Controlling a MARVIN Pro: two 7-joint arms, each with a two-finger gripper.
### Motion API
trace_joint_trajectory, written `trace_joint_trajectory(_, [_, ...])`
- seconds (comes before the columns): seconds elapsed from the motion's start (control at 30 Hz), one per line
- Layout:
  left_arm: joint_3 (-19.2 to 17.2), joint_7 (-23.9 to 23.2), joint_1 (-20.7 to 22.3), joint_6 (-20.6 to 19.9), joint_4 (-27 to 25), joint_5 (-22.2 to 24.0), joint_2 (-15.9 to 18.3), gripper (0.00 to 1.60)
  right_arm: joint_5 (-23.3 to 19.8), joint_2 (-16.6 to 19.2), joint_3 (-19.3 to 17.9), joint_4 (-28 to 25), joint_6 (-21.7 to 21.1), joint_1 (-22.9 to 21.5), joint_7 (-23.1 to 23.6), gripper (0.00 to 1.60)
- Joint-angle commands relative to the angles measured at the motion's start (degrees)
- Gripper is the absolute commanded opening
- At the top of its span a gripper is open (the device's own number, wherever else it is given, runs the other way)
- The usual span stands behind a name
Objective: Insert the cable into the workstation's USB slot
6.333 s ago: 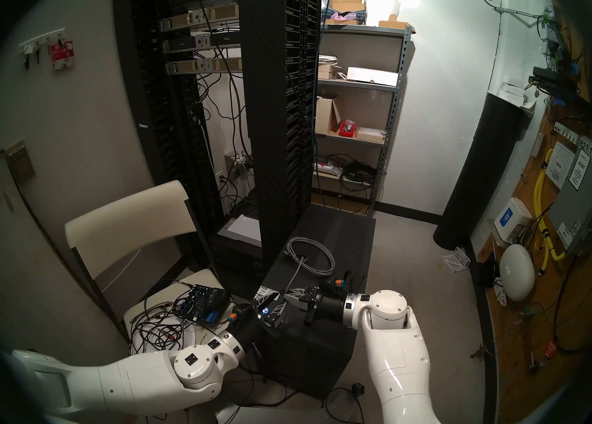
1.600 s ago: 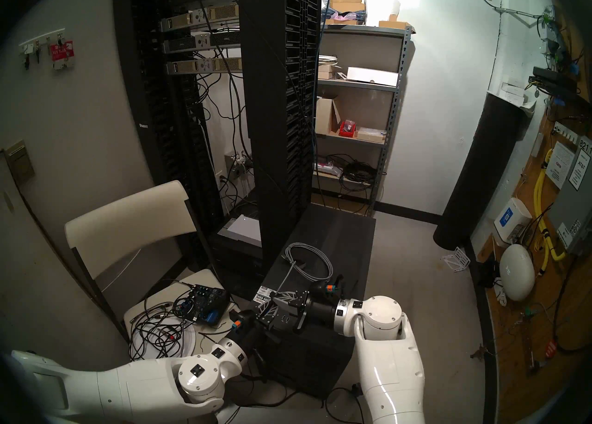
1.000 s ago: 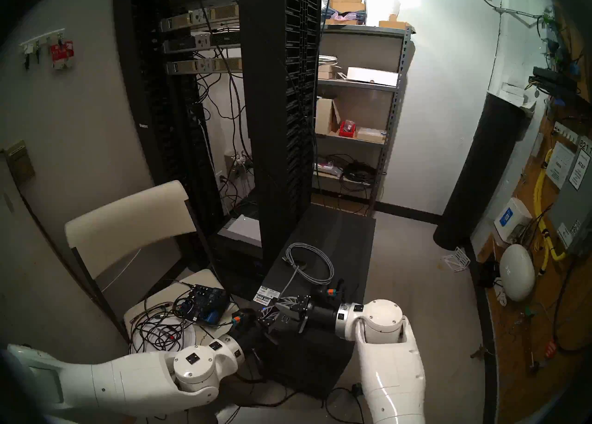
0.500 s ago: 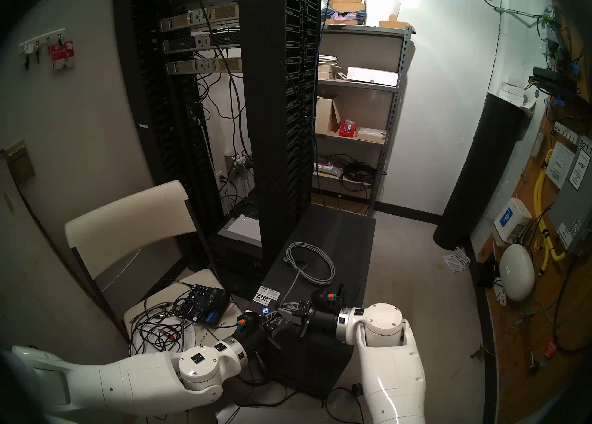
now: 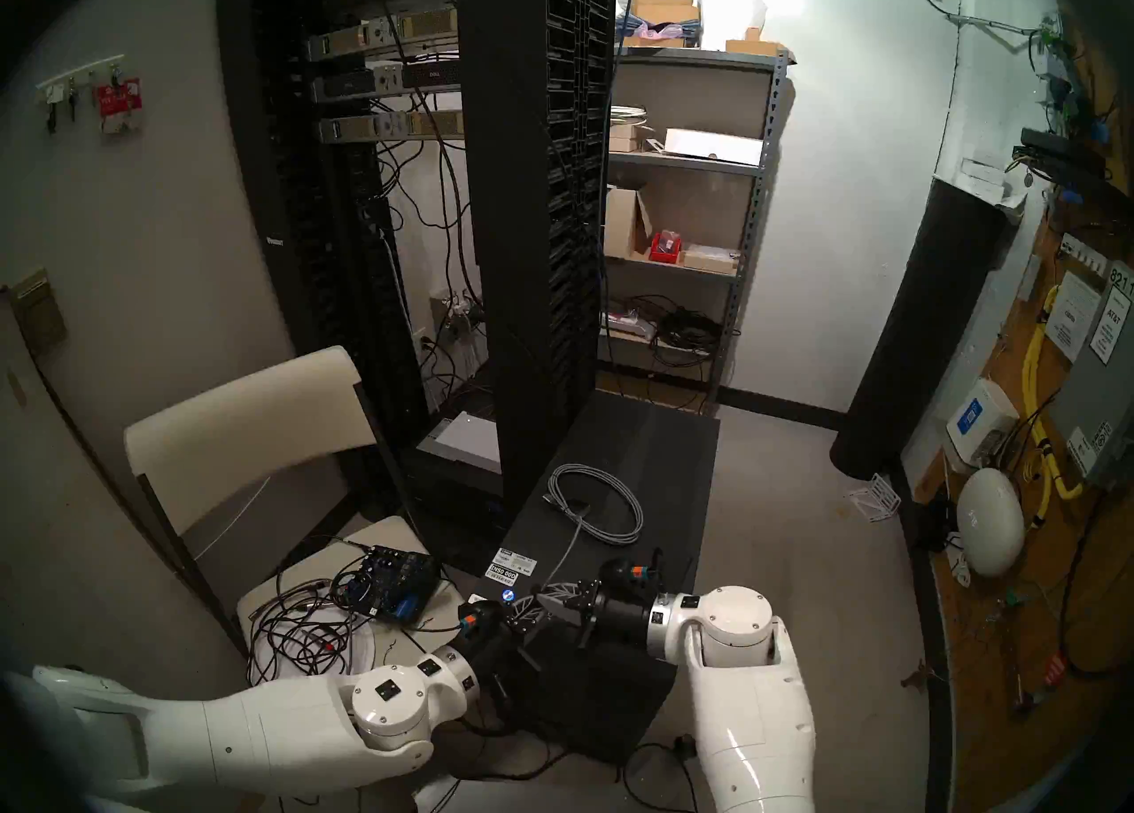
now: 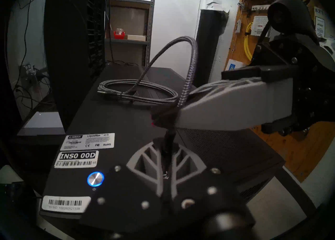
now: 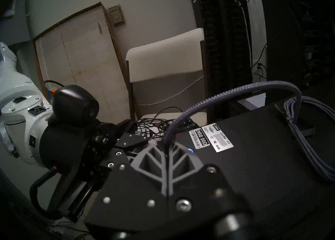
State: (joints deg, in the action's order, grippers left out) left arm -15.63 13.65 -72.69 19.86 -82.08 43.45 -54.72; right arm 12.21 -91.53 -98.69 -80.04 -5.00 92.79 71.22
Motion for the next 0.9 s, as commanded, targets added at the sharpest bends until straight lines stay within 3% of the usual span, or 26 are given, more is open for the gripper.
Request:
trace_joint_trajectory(0.0, [-0.4,0.0,0.7,0.3,0.2,-0.2,-1.2,0.00,-0.9,-0.6,0.1,0.6,0.3,-1.9,0.3,0.00])
trace_joint_trajectory(0.87, [-0.1,-1.8,1.1,-0.4,2.8,0.5,-1.5,0.00,0.5,-0.7,0.4,2.2,-2.2,-3.2,0.3,0.00])
